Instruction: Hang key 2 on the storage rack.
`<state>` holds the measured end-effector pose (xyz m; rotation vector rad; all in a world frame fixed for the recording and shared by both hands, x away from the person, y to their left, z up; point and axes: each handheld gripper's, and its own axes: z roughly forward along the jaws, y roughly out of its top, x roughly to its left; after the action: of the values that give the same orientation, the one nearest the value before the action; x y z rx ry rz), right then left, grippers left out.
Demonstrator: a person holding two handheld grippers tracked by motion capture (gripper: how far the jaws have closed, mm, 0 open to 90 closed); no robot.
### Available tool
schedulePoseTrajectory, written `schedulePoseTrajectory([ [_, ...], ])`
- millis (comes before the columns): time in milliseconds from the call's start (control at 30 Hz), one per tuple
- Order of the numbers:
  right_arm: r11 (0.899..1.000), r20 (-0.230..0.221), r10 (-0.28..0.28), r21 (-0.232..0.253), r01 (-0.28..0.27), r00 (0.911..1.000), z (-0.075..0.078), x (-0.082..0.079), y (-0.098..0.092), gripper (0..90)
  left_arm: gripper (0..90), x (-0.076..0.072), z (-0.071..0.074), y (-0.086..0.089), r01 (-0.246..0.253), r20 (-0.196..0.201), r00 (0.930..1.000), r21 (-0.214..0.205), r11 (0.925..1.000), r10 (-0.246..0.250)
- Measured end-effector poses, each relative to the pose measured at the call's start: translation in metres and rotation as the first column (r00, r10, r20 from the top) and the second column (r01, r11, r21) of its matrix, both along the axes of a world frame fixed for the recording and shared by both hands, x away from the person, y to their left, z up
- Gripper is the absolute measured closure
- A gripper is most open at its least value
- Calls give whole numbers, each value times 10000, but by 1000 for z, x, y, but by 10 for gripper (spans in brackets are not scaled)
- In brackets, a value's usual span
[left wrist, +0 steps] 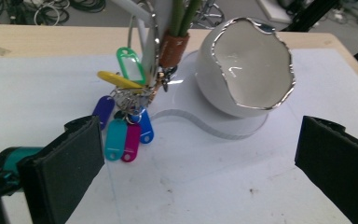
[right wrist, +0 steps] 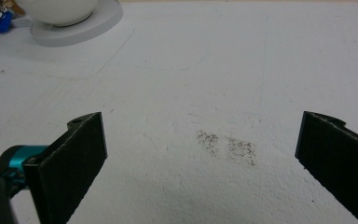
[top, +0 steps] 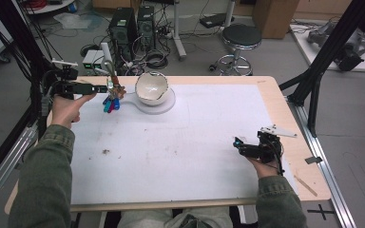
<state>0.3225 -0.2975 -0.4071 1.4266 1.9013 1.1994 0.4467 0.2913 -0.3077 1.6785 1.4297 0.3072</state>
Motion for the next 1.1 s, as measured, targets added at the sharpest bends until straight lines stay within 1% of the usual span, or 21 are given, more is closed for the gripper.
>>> schedulePoseTrajectory([
  [100,10000,11,-23,34,23,10000,0,0,-1,9,16,-4,-1,0,-92,92,9999,-24,10000,92],
  [233,10000,10,-34,46,34,10000,0,0,0,9,16,-9,-2,2,-200,122,9997,336,9992,196],
  [267,10000,10,-20,34,20,10000,0,0,0,9,16,-10,-2,2,-208,127,9997,351,9992,204],
  [367,10000,-4,-33,51,33,10000,0,0,0,9,16,-15,-3,2,-258,226,9994,302,9992,251],
  [433,10000,11,-30,39,30,10000,0,0,-1,9,16,-18,-4,1,-239,280,9993,363,9991,228],
  [533,10000,20,-36,43,36,10000,0,0,0,9,16,-23,-5,1,-281,339,9991,291,9992,271],
  [733,10000,-34,22,45,-22,10000,0,0,0,9,16,-32,-10,5,-391,378,9986,277,9988,381],
  [900,10000,-32,0,61,0,10000,0,0,-1,9,17,-41,-12,5,-276,406,9988,2,9996,276],
  [967,10000,-29,21,66,-21,10000,0,0,-1,9,16,-44,-13,4,-291,503,9983,13,9996,290],
  [1100,10000,-3,25,55,-25,10000,0,0,-1,9,16,-49,-16,1,-360,561,9978,293,9989,343],
])
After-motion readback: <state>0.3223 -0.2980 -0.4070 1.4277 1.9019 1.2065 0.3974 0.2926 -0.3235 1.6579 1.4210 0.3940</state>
